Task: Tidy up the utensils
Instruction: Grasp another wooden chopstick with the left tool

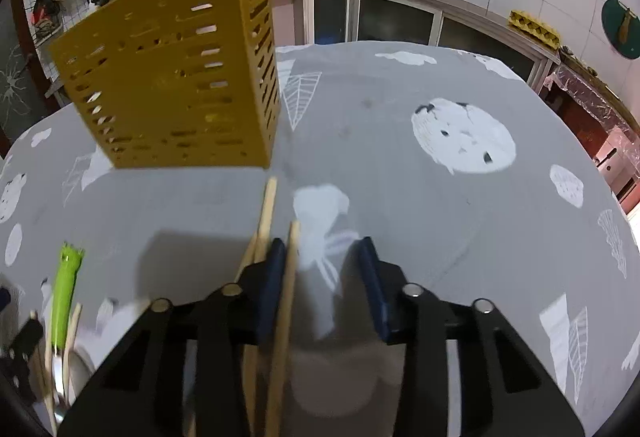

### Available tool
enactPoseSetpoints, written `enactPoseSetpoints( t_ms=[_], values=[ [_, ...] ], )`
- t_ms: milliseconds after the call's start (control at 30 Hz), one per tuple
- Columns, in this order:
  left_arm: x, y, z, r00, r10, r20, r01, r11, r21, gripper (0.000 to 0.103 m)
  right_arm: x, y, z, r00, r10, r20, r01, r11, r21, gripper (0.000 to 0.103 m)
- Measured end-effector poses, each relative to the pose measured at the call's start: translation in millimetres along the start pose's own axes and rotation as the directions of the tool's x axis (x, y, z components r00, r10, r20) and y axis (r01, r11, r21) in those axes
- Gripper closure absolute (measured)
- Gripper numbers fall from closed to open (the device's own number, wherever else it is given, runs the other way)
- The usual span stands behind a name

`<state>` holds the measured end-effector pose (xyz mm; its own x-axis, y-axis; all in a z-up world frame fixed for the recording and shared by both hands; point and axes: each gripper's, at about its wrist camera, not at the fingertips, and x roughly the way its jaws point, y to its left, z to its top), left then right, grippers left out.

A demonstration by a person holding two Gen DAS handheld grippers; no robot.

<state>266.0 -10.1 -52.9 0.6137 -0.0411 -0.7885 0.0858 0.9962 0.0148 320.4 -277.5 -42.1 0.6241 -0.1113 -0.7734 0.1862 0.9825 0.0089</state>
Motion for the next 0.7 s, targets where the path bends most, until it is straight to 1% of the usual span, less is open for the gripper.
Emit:
enactPoseSetpoints(
  t_ms=[67, 100, 167, 433, 567, 633, 667, 700],
  values=[
    [1.8, 0.8, -0.1, 1.0, -0.007, -0.009, 0.007, 1.0, -0.005, 0.014, 2.0, 3.2, 1.7, 1.0, -0.002, 0.004, 0.002, 1.0, -0.003, 0.085],
    [3.0, 1.8, -0.2, 1.0, -0.01, -0.014, 0.01, 1.0, -0.01, 0.015, 2.1, 2.3, 1.3, 1.0, 0.002, 0.006, -0.002, 1.0, -0.004, 0.091],
    [3.3, 3.3, -0.1, 1.0, -0.017, -0.017, 0.017, 1.0, -0.02, 0.015, 0.3, 1.0, -0.8, 1.0, 0.014, 0.009, -0.014, 1.0, -0.007, 0.096],
    [2.7, 0.8, -1.2, 1.0, -0.005, -0.022, 0.005, 1.0, -0.028, 0.019, -21.2, -12.4, -22.4, 0.999, 0.035, 0.0, -0.035, 0.999, -0.033, 0.097],
    [-0.4, -5.2, -3.7, 0.999, 0.008, -0.033, -0.009, 1.0, -0.022, 0.029, -29.7, -21.4, -32.3, 0.999, 0.035, 0.001, -0.035, 0.999, -0.029, 0.097],
    [-3.5, -9.0, -5.9, 0.999, 0.01, -0.04, -0.011, 1.0, -0.019, 0.037, -32.4, -24.6, -36.2, 1.0, 0.028, 0.006, -0.028, 0.999, -0.031, 0.097],
    [-5.5, -11.1, -7.2, 0.999, 0.01, -0.044, -0.011, 1.0, -0.02, 0.04, -32.3, -26.5, -37.1, 1.0, 0.03, 0.006, -0.03, 0.999, -0.027, 0.097],
    [-6.7, -12.7, -8.1, 0.999, 0.008, -0.046, -0.009, 1.0, -0.019, 0.044, -32.4, -28.5, -37.9, 0.999, 0.04, 0.006, -0.04, 0.999, -0.015, 0.097]
  ],
)
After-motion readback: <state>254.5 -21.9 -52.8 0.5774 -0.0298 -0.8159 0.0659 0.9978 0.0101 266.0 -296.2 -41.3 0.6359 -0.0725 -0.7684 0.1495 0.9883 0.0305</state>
